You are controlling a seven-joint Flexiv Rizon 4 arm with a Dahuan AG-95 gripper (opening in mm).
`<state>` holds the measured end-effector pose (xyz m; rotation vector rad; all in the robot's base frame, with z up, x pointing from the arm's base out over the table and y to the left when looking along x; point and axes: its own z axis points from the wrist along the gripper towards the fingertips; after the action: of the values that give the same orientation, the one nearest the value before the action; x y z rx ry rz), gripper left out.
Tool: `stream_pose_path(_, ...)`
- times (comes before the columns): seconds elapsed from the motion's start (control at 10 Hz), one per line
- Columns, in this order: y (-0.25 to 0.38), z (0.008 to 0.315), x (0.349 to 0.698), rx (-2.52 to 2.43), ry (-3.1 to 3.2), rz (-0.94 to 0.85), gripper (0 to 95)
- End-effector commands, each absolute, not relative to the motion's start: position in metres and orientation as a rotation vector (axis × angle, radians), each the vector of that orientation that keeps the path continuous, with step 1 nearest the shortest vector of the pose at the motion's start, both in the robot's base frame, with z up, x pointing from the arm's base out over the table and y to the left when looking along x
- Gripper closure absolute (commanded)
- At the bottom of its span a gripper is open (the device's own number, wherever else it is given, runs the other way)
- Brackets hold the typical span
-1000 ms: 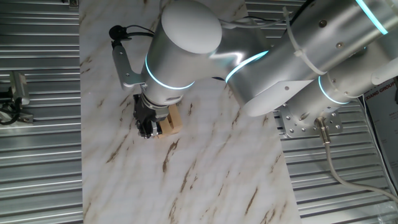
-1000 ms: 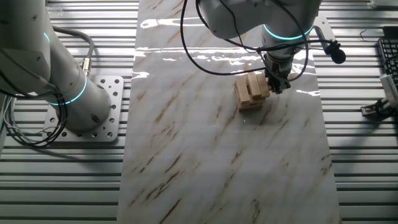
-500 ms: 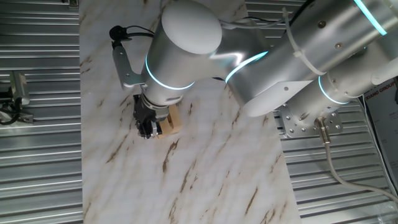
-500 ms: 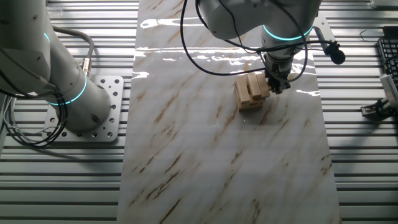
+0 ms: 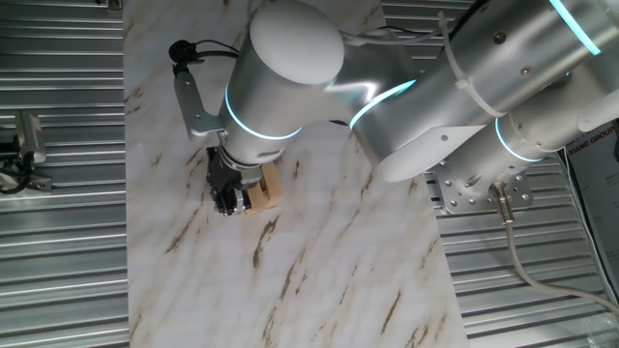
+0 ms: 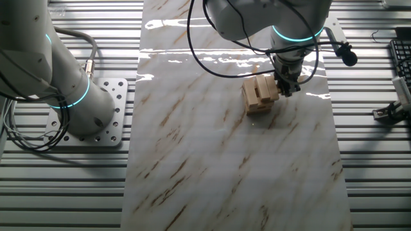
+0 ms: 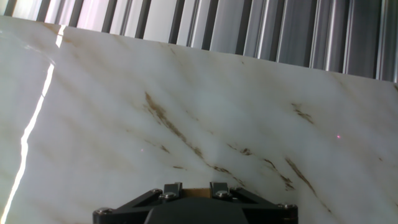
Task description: Play Jenga
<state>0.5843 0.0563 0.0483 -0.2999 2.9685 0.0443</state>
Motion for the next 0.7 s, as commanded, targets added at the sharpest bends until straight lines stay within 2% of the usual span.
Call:
stream_pose_path(0.1, 0.0565, 0.0481, 0.5846, -0.300, 2.969, 0.046, 95.0)
stream_pose_path(0.7, 0.0569, 0.0479, 0.5862, -0.300, 2.968, 0.048, 95.0)
